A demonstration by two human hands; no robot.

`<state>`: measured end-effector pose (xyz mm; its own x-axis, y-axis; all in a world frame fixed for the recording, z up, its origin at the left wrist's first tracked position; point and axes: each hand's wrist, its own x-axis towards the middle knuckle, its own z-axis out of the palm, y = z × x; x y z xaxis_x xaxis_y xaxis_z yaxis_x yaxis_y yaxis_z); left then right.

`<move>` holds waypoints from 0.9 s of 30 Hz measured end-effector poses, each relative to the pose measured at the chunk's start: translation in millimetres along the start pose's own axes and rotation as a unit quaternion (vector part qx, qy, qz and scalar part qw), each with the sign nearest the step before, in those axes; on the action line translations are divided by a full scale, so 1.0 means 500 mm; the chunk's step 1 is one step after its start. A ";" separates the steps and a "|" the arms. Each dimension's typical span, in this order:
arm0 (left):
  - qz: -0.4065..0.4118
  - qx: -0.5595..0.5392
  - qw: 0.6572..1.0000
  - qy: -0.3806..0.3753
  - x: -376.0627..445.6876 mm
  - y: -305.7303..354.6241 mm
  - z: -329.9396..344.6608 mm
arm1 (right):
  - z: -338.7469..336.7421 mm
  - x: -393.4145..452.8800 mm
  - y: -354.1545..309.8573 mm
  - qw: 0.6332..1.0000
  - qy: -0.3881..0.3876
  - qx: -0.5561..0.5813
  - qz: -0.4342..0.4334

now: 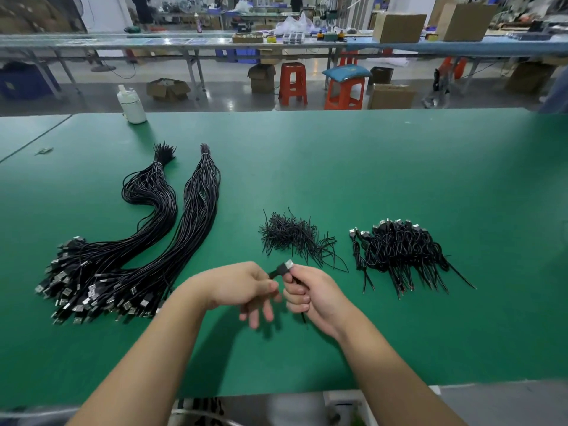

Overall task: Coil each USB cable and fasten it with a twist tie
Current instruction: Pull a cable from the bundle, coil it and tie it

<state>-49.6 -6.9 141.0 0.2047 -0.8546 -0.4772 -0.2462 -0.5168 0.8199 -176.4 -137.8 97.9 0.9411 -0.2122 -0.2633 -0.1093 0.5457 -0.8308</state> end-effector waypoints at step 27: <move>0.091 -0.347 0.933 0.020 0.048 0.006 0.053 | -0.016 -0.004 0.049 0.971 0.065 -0.214 -0.079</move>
<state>-70.6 -30.1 123.8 0.2577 -0.9156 -0.3086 0.3903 -0.1935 0.9001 -183.6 -130.3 74.0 0.9112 -0.3823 -0.1533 -0.1171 0.1165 -0.9863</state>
